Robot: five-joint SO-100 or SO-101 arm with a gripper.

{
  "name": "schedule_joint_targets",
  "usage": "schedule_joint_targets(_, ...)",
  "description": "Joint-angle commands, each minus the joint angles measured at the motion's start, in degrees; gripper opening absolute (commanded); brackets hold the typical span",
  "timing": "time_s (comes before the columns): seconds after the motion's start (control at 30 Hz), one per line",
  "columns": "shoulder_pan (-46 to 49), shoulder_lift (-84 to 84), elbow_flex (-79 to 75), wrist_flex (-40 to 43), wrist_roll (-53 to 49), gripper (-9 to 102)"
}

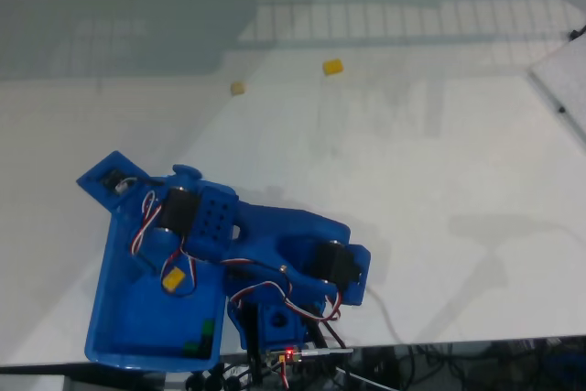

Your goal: Pick up all the lego then put into the bin

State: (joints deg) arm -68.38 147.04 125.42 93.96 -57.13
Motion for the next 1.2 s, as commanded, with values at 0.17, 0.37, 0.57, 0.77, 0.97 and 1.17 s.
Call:
schedule_joint_targets(0.17,16.8,-2.3,-2.4,-5.7,-8.5,39)
schedule_joint_targets(0.37,40.9,-7.6,-2.8,-21.6,-23.6,39)
schedule_joint_targets(0.57,56.6,-20.5,-0.3,-48.6,-31.5,38)
schedule_joint_targets(0.77,64.8,-33.0,-0.2,-66.3,-34.6,37)
schedule_joint_targets(0.97,68.4,-40.9,0.8,-73.8,-37.1,35)
schedule_joint_targets(1.17,67.6,-47.7,1.2,-79.5,-36.3,35)
